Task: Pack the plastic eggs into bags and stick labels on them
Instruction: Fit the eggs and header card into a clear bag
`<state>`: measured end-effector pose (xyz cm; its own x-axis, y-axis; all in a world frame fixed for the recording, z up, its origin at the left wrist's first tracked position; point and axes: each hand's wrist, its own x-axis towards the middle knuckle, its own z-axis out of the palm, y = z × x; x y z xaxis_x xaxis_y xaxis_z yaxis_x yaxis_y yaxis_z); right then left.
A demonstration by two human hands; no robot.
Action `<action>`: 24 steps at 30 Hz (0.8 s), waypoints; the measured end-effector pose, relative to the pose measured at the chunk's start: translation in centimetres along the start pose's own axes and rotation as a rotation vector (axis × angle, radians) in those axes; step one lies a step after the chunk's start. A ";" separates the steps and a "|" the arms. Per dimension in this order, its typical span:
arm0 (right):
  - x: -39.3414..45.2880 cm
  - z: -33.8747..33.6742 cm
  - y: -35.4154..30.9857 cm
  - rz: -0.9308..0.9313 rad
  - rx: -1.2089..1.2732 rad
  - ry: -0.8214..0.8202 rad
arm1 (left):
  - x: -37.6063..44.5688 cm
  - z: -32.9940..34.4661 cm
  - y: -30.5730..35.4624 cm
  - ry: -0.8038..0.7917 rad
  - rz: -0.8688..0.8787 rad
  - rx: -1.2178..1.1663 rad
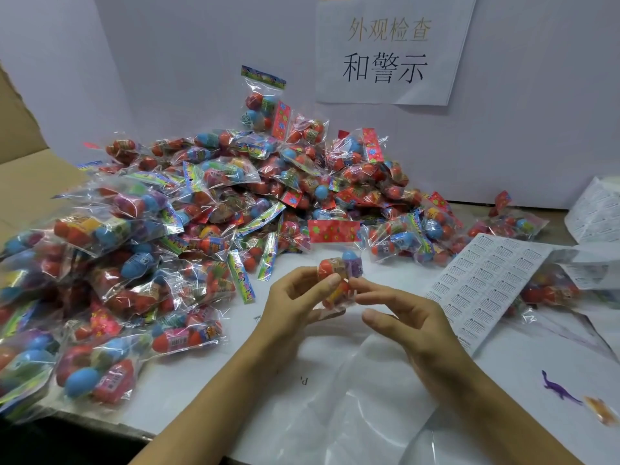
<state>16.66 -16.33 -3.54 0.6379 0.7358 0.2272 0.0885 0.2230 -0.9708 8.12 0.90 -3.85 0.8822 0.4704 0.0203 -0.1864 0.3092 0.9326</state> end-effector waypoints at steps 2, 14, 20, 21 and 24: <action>0.0 0.0 -0.1 -0.032 -0.010 0.034 | 0.0 0.0 0.2 0.023 -0.029 -0.034; 0.8 -0.5 0.2 0.164 0.011 0.323 | -0.1 0.2 0.0 -0.157 -0.185 -0.001; 0.8 -0.6 0.2 0.157 0.025 0.334 | -0.1 0.2 0.0 -0.164 -0.186 0.002; 0.8 -0.6 0.1 0.152 0.028 0.337 | -0.1 0.2 0.0 -0.163 -0.188 0.001; 0.8 -0.6 0.0 0.142 0.028 0.349 | -0.2 0.2 0.0 -0.193 -0.187 0.022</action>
<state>17.64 -16.08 -3.43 0.8652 0.4993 0.0456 -0.0376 0.1554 -0.9871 7.98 0.66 -3.75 0.9669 0.2402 -0.0866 -0.0050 0.3571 0.9340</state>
